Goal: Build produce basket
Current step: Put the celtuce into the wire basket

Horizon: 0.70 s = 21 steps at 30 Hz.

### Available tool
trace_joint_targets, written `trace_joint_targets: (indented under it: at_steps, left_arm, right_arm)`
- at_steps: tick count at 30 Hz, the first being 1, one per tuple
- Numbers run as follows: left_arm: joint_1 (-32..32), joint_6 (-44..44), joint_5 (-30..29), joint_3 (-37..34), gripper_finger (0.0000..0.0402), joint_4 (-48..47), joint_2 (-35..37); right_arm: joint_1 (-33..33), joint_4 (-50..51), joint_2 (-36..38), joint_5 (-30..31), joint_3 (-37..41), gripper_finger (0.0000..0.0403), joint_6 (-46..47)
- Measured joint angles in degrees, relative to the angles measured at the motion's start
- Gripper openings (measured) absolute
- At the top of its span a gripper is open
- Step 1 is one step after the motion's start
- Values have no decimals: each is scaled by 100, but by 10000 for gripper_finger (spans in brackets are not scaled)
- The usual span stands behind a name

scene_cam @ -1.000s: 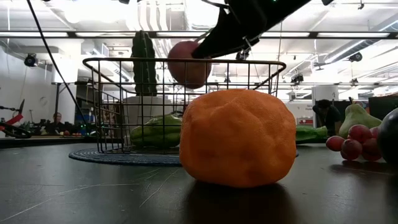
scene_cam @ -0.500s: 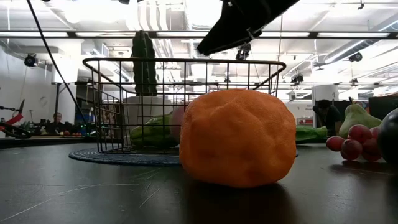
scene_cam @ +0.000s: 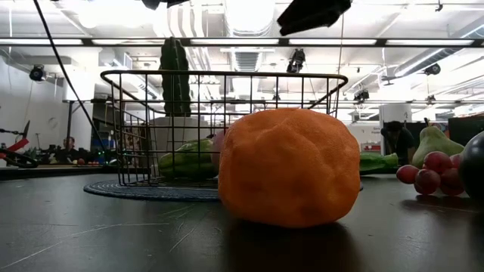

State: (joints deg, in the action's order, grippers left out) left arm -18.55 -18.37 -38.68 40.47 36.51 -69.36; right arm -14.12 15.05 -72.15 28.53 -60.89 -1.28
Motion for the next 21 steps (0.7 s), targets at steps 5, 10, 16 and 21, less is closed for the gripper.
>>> trace_joint_targets:
  at_steps: [5, 10, 16, 21]
  left_arm:
    - [0, 0, 0, 0, 331, 6, 0]
    - [4, -1, -4, 0, 331, 7, -20]
    - [4, 0, -7, 0, 331, 5, -22]
    - [4, 0, -11, -1, 331, 4, -22]
  right_arm:
    - [330, 101, 411, 11, 100, 305, 315]
    - [951, 163, 649, -2, 272, 306, 523]
    - [2118, 568, 636, -2, 333, 306, 892]
    - [3161, 952, 413, -69, 340, 302, 877]
